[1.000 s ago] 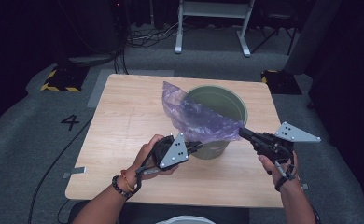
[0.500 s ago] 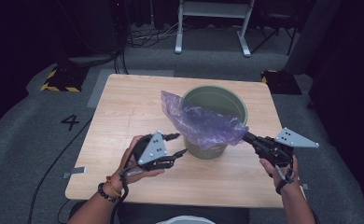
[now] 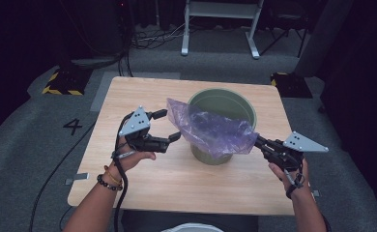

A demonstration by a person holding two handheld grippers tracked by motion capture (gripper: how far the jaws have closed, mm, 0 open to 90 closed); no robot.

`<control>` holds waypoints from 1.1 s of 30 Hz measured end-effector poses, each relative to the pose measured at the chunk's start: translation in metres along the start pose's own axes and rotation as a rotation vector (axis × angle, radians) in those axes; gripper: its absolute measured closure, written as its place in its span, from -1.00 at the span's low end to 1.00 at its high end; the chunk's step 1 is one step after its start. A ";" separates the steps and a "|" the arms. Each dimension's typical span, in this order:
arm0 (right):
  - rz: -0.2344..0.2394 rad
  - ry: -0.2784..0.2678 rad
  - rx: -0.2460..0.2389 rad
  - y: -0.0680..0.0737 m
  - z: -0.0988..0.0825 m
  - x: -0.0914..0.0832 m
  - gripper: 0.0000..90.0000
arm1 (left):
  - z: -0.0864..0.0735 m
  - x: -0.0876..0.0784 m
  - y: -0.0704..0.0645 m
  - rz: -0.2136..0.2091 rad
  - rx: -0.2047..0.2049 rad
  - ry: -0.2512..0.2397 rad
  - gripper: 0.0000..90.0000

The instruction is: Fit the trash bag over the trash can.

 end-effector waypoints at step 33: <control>0.016 -0.032 -0.314 0.006 0.069 0.004 0.25 | 0.002 0.038 -0.008 0.094 0.187 0.134 1.00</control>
Point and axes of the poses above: each handheld gripper's, and its own axes: x roughly forward along the jaws, z roughly out of its top, y roughly to its left, the point moved 9 cm from there along x, roughly forward along the jaws, and after that the axes turned 14 degrees about -x, right-handed, at the moved point
